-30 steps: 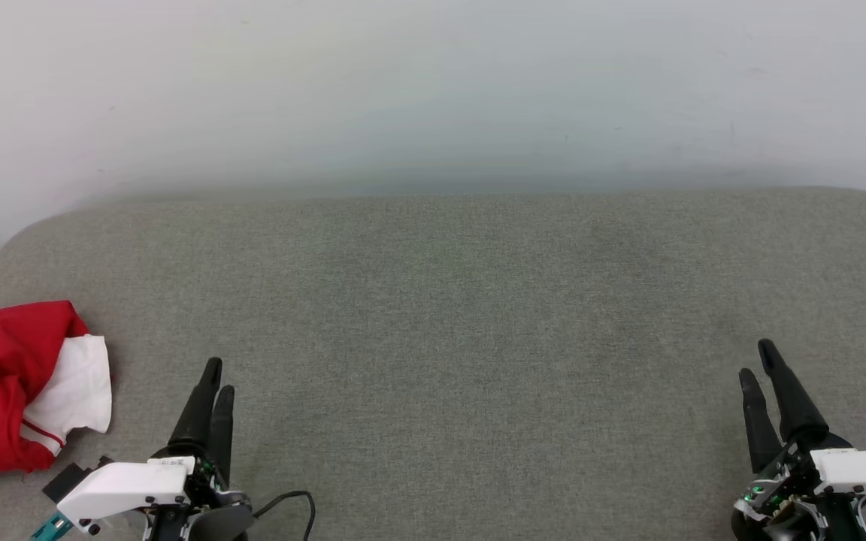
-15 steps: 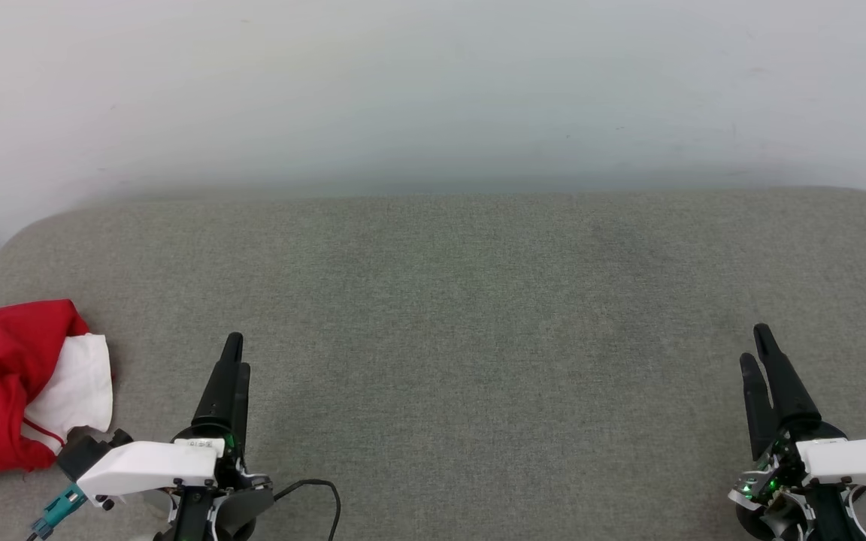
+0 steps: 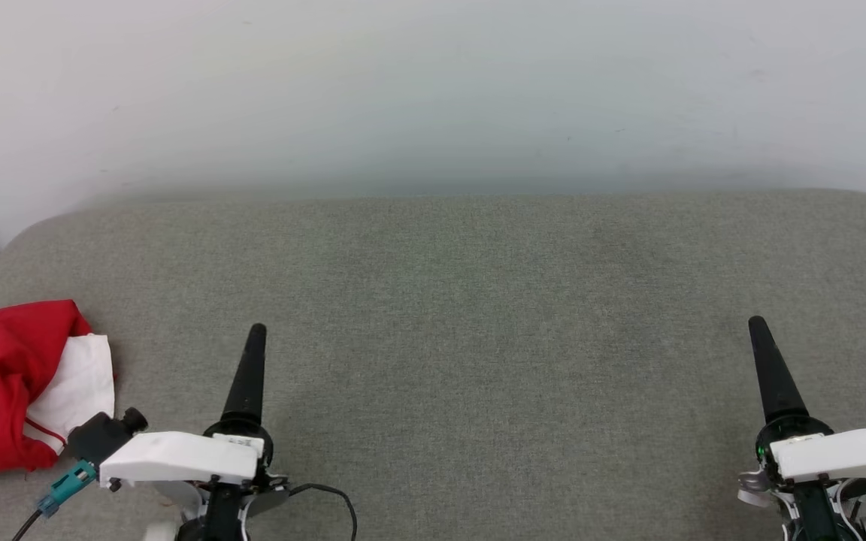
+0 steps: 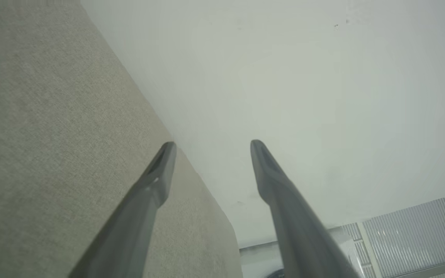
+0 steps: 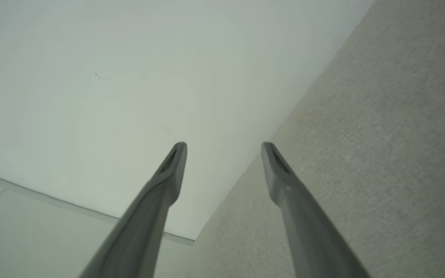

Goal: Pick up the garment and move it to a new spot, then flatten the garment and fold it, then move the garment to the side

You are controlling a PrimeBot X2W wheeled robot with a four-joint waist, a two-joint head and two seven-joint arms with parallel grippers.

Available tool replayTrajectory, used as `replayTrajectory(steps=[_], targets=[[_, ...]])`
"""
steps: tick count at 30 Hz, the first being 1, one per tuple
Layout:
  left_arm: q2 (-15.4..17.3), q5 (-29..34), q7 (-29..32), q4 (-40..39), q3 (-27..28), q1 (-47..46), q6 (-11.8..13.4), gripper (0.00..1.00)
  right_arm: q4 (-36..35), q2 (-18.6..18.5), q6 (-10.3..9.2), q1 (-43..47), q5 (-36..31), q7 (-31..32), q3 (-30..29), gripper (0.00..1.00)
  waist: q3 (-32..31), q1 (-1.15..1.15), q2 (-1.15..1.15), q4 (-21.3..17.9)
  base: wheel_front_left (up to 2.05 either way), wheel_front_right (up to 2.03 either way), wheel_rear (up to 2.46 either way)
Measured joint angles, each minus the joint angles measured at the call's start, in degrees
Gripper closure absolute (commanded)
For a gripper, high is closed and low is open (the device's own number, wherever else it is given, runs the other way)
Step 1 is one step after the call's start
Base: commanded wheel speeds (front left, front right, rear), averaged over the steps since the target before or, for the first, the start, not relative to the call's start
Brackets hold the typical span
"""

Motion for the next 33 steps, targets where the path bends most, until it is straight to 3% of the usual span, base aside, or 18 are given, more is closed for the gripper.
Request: replayTrajectory(steps=[14,33], targets=[[0.0,22.3,-2.7,0.2,-2.2,-0.5,1.0,0.00,0.1,-0.8,0.00,0.0,-22.4,-2.2,1.4,0.00,-0.1,0.00,0.00,0.2,0.00,0.00,0.00],[0.8,41.0,-5.9,0.6,-4.3,-1.4,3.1,0.00,-1.0,-1.8,0.00,0.0,-38.1,-2.6,2.6,0.00,-0.3,0.00,0.00,0.4,0.00,0.00,0.00]])
